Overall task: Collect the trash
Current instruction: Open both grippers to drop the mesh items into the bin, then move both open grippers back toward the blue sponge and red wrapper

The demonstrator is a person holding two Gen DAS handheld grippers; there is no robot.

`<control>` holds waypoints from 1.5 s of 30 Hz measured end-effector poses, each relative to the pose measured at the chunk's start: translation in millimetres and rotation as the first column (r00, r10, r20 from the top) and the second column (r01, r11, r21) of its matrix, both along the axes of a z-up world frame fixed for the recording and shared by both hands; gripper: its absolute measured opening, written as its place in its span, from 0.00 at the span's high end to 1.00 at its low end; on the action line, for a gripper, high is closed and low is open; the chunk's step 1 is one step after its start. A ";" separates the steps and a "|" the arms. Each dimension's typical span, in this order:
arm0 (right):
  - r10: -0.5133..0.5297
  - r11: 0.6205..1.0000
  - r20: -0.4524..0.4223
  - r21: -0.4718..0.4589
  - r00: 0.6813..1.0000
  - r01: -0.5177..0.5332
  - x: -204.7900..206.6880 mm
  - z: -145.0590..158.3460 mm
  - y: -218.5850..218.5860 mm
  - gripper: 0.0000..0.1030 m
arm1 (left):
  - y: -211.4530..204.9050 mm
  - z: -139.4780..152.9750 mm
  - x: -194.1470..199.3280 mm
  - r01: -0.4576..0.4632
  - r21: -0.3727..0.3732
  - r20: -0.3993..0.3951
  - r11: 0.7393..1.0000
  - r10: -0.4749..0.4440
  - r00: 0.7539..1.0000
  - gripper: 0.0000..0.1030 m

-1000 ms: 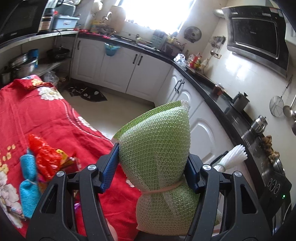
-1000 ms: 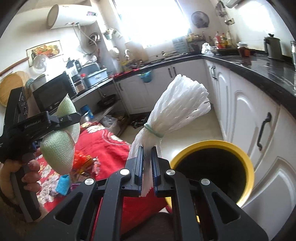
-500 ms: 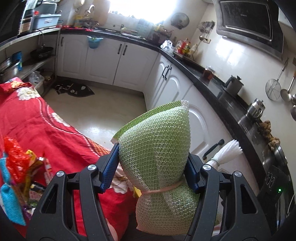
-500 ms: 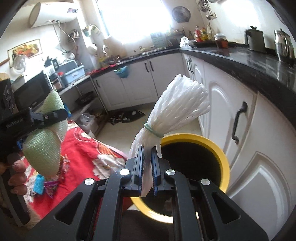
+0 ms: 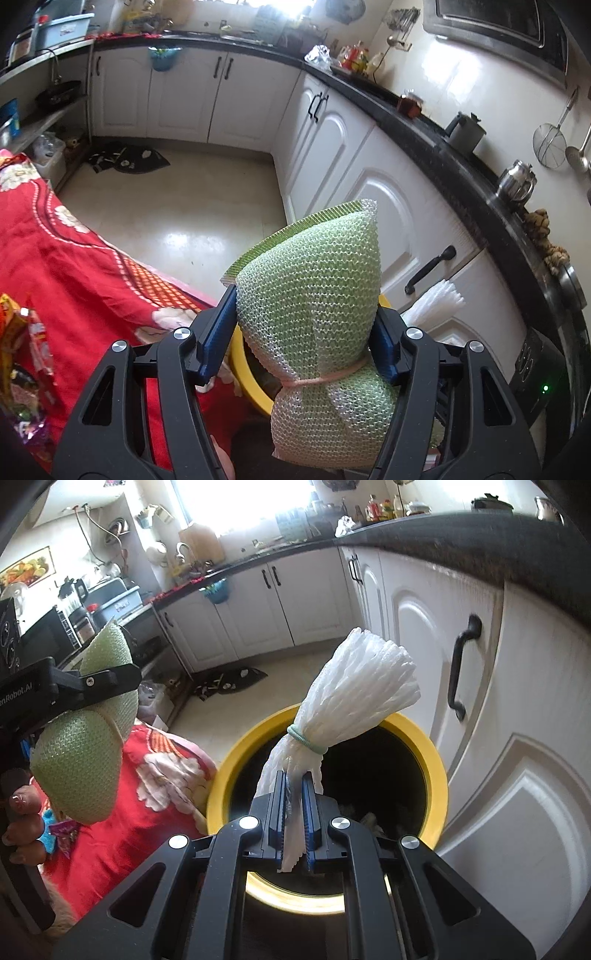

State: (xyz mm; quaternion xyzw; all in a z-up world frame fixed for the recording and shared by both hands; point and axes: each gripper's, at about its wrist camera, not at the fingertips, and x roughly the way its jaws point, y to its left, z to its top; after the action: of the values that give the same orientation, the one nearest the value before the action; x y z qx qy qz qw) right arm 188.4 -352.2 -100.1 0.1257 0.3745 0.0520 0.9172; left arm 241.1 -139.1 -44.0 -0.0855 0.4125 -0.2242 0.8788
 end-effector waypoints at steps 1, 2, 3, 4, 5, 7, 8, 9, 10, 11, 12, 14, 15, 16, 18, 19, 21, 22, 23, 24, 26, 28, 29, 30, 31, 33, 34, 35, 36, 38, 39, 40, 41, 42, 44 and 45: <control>-0.004 1.000 -0.009 0.000 1.000 0.004 0.7 -3.3 -1.3 0.91 | -2.9 -2.8 1.4 0.002 0.004 -0.005 1.000 -0.002 1.000 0.46; -0.005 1.000 -0.014 0.002 1.000 0.005 1.0 -5.1 -1.9 0.91 | -5.6 -5.9 2.9 0.006 0.006 -0.013 1.000 -0.006 1.000 0.46; -0.007 1.000 -0.019 0.002 1.000 0.007 1.6 -7.9 -3.7 0.90 | -7.8 -7.9 4.0 0.009 0.006 -0.018 1.000 -0.008 1.000 0.45; -0.010 1.000 -0.023 0.003 1.000 0.010 2.1 -9.9 -4.6 0.90 | -9.5 -10.2 5.3 0.010 0.008 -0.023 1.000 -0.010 1.000 0.45; -0.012 1.000 -0.028 0.003 1.000 0.012 2.7 -12.1 -5.6 0.89 | -12.0 -13.0 7.1 0.013 0.013 -0.028 1.000 -0.013 1.000 0.45; -0.017 1.000 -0.036 0.000 0.999 0.017 3.4 -15.4 -7.2 0.89 | -16.0 -16.8 9.9 0.015 0.018 -0.033 1.000 -0.014 0.999 0.44; -0.022 1.000 -0.041 -0.003 0.999 0.022 3.8 -17.1 -8.2 0.88 | -17.5 -19.3 11.8 0.015 0.017 -0.037 1.000 -0.014 0.999 0.42; -0.026 1.000 -0.046 -0.006 0.999 0.026 4.4 -18.2 -9.0 0.82 | -19.1 -20.7 13.7 0.013 0.016 -0.042 1.000 -0.012 0.999 0.39; -0.030 1.000 -0.051 -0.006 0.998 0.029 4.5 -19.5 -9.9 0.79 | -20.3 -22.8 15.5 0.011 0.015 -0.049 1.000 -0.010 0.999 0.38; -0.034 0.999 -0.053 -0.007 0.998 0.033 4.5 -20.5 -10.7 0.72 | -20.5 -24.8 17.1 0.008 0.017 -0.055 1.000 -0.007 0.998 0.36; -0.040 0.999 -0.055 -0.008 0.998 0.040 4.5 -21.3 -11.5 0.64 | -20.4 -26.8 18.4 0.002 0.016 -0.059 1.000 -0.001 0.998 0.33; -0.050 0.999 -0.054 -0.010 0.997 0.049 3.8 -22.1 -13.1 0.60 | -18.1 -29.8 20.0 -0.003 0.008 -0.068 1.000 0.004 0.998 0.27; -0.053 0.999 -0.053 -0.016 0.997 0.052 3.4 -22.2 -13.4 0.56 | -17.4 -30.2 20.4 -0.008 0.007 -0.070 1.000 0.008 0.998 0.21; -0.056 0.998 -0.053 -0.020 0.997 0.055 3.8 -22.3 -13.1 0.54 | -16.0 -30.5 20.4 -0.011 0.005 -0.071 1.000 0.012 0.997 0.19; -0.066 0.998 -0.044 -0.022 0.997 0.065 2.8 -20.7 -13.8 0.47 | -13.4 -29.2 19.6 -0.019 0.004 -0.068 1.000 0.019 0.998 0.16; -0.068 0.997 -0.042 -0.023 0.997 0.067 3.2 -20.9 -13.8 0.46 | -12.0 -27.5 18.7 -0.023 0.006 -0.061 1.000 0.024 0.998 0.15; -0.071 0.997 -0.035 -0.027 0.997 0.070 2.8 -18.7 -13.7 0.42 | -9.3 -24.1 16.8 -0.034 0.010 -0.047 0.999 0.034 0.998 0.11; -0.073 0.997 -0.033 -0.028 0.997 0.072 3.9 -17.9 -14.3 0.41 | -7.1 -21.9 15.6 -0.038 0.009 -0.040 0.999 0.038 0.998 0.11; -0.078 0.997 -0.026 -0.032 0.997 0.077 2.9 -16.2 -14.1 0.39 | -5.3 -19.9 14.7 -0.042 0.009 -0.036 0.999 0.042 0.998 0.11; -0.079 0.996 -0.021 -0.033 0.997 0.078 2.8 -15.1 -13.9 0.39 | -2.2 -16.3 12.6 -0.048 0.008 -0.024 0.999 0.049 0.999 0.11; -0.079 0.996 -0.014 -0.035 0.997 0.079 1.1 -13.4 -13.7 0.38 | 3.5 -10.6 9.5 -0.062 0.013 -0.004 0.998 0.062 0.998 0.11; -0.081 0.996 -0.003 -0.040 0.997 0.081 0.5 -9.2 -11.2 0.37 | 7.2 -4.9 6.6 -0.075 0.018 0.015 0.997 0.075 0.997 0.11; -0.081 0.996 0.004 -0.041 0.997 0.081 -0.3 -7.0 -10.4 0.37 | 9.2 -3.2 6.0 -0.080 0.020 0.021 0.997 0.080 0.997 0.11; -0.082 0.995 0.013 -0.047 0.997 0.083 -1.3 -4.6 -9.5 0.36 | 12.0 -0.3 4.0 -0.088 0.023 0.031 0.996 0.087 0.996 0.11; -0.083 0.995 0.022 -0.052 0.996 0.084 -2.5 -2.0 -8.5 0.36 | 14.1 2.6 2.1 -0.096 0.024 0.041 0.995 0.095 0.995 0.11; -0.080 0.995 0.038 -0.057 0.996 0.082 -3.5 3.4 -6.4 0.34 | 21.0 8.1 -2.0 -0.112 0.026 0.062 0.993 0.110 0.992 0.11; -0.079 0.995 0.045 -0.058 0.996 0.082 -4.4 5.3 -5.4 0.34 | 23.8 10.2 -3.6 -0.120 0.026 0.069 0.992 0.118 0.991 0.11; -0.077 0.995 0.057 -0.061 0.995 0.081 -5.8 8.8 -3.7 0.33 | 27.5 12.7 -5.8 -0.131 0.025 0.077 0.991 0.129 0.989 0.11; -0.075 0.995 0.066 -0.064 0.995 0.079 -6.7 11.2 -2.3 0.31 | 30.5 14.4 -7.3 -0.137 0.023 0.082 0.990 0.135 0.988 0.11; -0.071 0.995 0.084 -0.071 0.994 0.077 -9.1 16.7 2.0 0.29 | 36.8 18.2 -11.2 -0.152 0.021 0.092 0.988 0.149 0.985 0.11; -0.067 0.995 0.094 -0.072 0.993 0.074 -10.0 19.6 3.7 0.28 | 39.7 20.2 -12.8 -0.158 0.021 0.097 0.987 0.155 0.983 0.11; -0.064 0.995 0.100 -0.073 0.993 0.071 -10.5 21.6 4.3 0.27 | 41.5 21.8 -14.4 -0.164 0.021 0.102 0.986 0.161 0.982 0.11; -0.060 0.995 0.109 -0.075 0.992 0.068 -11.5 24.6 6.3 0.26 | 44.1 23.5 -16.0 -0.169 0.020 0.107 0.985 0.166 0.980 0.11; -0.057 0.995 0.117 -0.077 0.992 0.066 -12.5 27.4 8.2 0.25 | 47.0 25.7 -18.2 -0.175 0.020 0.114 0.984 0.172 0.979 0.11; -0.051 0.995 0.130 -0.075 0.990 0.061 -14.9 31.8 11.1 0.23 | 53.5 29.3 -22.6 -0.193 0.018 0.126 0.981 0.189 0.974 0.11; -0.048 0.995 0.137 -0.075 0.989 0.058 -16.0 34.7 12.9 0.22 | 55.7 30.1 -24.2 -0.198 0.019 0.129 0.980 0.194 0.973 0.11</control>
State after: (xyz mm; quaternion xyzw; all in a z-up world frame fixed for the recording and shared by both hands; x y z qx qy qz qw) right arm 172.4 -339.3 -65.3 0.0955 0.3099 0.0212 0.9457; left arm 216.8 -83.4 -13.8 -0.0975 0.3492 -0.1347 0.9222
